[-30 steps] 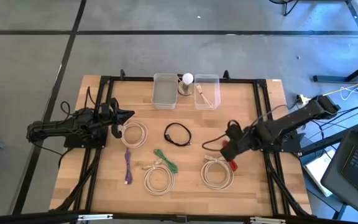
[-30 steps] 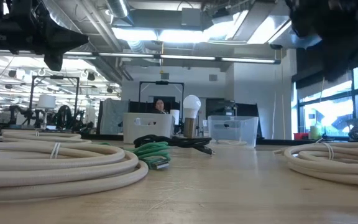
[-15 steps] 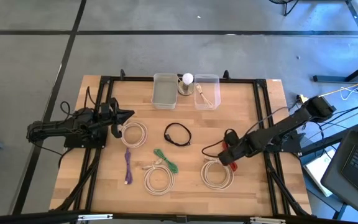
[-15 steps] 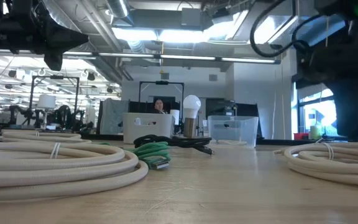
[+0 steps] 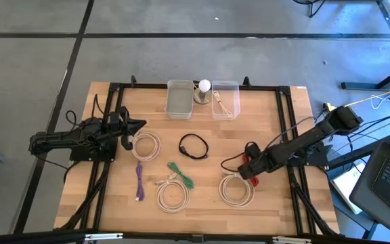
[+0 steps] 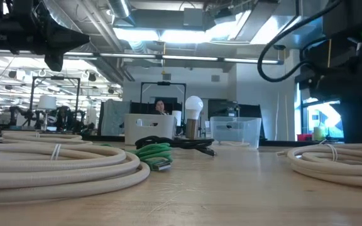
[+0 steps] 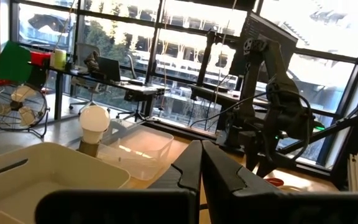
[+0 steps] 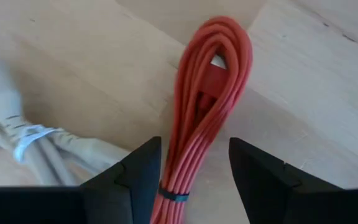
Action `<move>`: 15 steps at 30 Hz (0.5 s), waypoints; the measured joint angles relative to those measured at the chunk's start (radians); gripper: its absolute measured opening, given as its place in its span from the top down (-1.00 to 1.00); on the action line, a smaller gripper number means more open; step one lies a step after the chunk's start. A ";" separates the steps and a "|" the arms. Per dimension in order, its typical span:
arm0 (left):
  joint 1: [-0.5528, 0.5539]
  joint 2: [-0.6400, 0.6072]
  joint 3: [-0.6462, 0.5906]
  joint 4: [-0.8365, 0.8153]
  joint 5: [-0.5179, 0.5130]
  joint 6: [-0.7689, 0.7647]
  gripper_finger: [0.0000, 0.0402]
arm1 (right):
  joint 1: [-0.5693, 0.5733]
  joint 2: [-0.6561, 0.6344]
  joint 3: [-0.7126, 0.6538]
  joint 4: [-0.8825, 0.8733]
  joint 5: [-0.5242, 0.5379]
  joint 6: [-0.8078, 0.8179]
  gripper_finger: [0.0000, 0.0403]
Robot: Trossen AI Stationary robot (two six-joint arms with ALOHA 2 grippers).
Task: Pick & Place USB Port
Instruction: Put the red charger cable into the transparent bin
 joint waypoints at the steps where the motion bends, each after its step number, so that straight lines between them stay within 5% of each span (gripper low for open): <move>1: 0.000 0.000 0.000 0.000 0.000 0.000 0.98 | 0.000 0.011 0.000 0.011 0.000 0.001 0.04; 8: 0.000 0.000 0.000 0.000 0.000 0.000 0.98 | 0.001 0.053 0.006 0.006 0.025 0.028 0.16; 15: 0.000 0.000 0.000 -0.001 -0.001 0.001 0.98 | 0.000 0.034 0.054 -0.085 0.130 0.061 0.89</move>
